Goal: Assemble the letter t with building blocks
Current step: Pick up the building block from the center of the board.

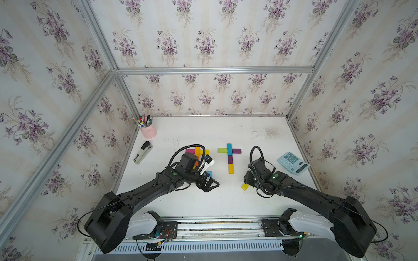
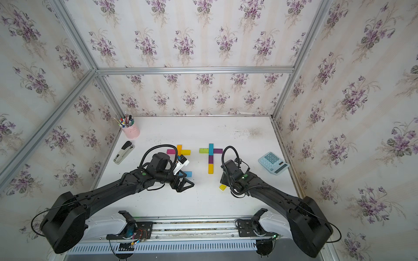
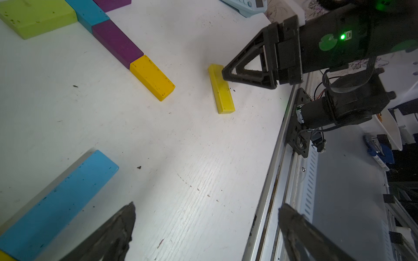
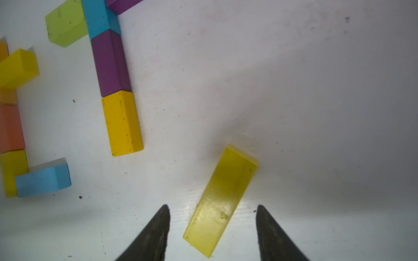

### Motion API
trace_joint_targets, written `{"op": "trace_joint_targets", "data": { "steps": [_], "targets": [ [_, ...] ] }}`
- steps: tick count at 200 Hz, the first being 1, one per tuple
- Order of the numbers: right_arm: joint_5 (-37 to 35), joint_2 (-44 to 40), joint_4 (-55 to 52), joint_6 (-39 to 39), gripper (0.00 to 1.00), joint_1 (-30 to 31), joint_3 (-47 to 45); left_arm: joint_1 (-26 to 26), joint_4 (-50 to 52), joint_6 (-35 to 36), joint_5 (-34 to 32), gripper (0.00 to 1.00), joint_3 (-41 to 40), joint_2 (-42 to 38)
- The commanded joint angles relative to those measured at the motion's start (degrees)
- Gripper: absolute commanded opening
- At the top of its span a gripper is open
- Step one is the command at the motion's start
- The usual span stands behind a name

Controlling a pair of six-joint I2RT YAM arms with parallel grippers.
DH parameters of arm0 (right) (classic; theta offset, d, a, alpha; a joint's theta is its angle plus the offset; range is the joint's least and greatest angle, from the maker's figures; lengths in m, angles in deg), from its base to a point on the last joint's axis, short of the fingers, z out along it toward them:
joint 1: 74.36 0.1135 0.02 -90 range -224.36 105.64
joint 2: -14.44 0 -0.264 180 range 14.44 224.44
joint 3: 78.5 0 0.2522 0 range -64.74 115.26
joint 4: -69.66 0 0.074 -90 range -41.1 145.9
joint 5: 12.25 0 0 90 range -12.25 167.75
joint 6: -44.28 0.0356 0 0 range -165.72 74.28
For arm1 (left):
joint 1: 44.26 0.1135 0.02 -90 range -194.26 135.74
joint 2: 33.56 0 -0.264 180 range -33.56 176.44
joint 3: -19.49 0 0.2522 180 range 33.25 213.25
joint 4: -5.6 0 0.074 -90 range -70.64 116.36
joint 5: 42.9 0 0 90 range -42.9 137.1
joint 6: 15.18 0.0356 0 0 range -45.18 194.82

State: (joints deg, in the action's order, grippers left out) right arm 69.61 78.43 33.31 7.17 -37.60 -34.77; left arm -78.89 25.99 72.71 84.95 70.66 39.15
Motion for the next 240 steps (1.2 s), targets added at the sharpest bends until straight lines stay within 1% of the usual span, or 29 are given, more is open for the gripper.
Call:
{"op": "trace_joint_targets", "data": {
  "steps": [1,15,42,68,122,151,172,204,240],
  "targets": [
    [2.8,-2.0,2.4,5.2,0.63,-2.2,-2.2,0.1,-3.7,1.9,2.3,1.0,0.3,1.1],
    [3.9,-0.7,2.4,5.0,0.65,-3.0,-1.6,0.1,-4.2,2.1,3.3,1.0,0.8,2.1],
    [5.4,5.0,2.6,4.2,0.68,-3.0,0.4,0.1,-4.8,2.4,3.9,1.0,0.8,2.6],
    [6.4,7.2,5.7,4.7,0.68,-3.0,0.2,0.1,-4.4,3.0,3.9,1.0,0.9,2.9],
    [8.1,11.4,2.4,3.2,0.65,-2.8,2.9,0.1,-4.7,3.5,4.2,1.0,1.2,4.0],
    [8.4,14.9,2.5,2.8,0.63,-2.1,4.6,0.1,-4.0,3.9,6.0,1.0,2.6,5.5],
    [8.1,17.1,2.2,2.8,0.56,-1.4,5.8,0.1,-4.2,4.0,6.9,1.0,2.8,5.2],
    [8.0,19.1,1.2,2.4,0.39,-0.9,6.2,0.1,-4.2,4.2,6.9,1.0,2.5,4.8],
    [7.5,19.9,-0.8,1.1,0.36,-0.5,6.7,0.2,-4.2,4.2,6.1,1.0,1.5,3.6]
  ]
}}
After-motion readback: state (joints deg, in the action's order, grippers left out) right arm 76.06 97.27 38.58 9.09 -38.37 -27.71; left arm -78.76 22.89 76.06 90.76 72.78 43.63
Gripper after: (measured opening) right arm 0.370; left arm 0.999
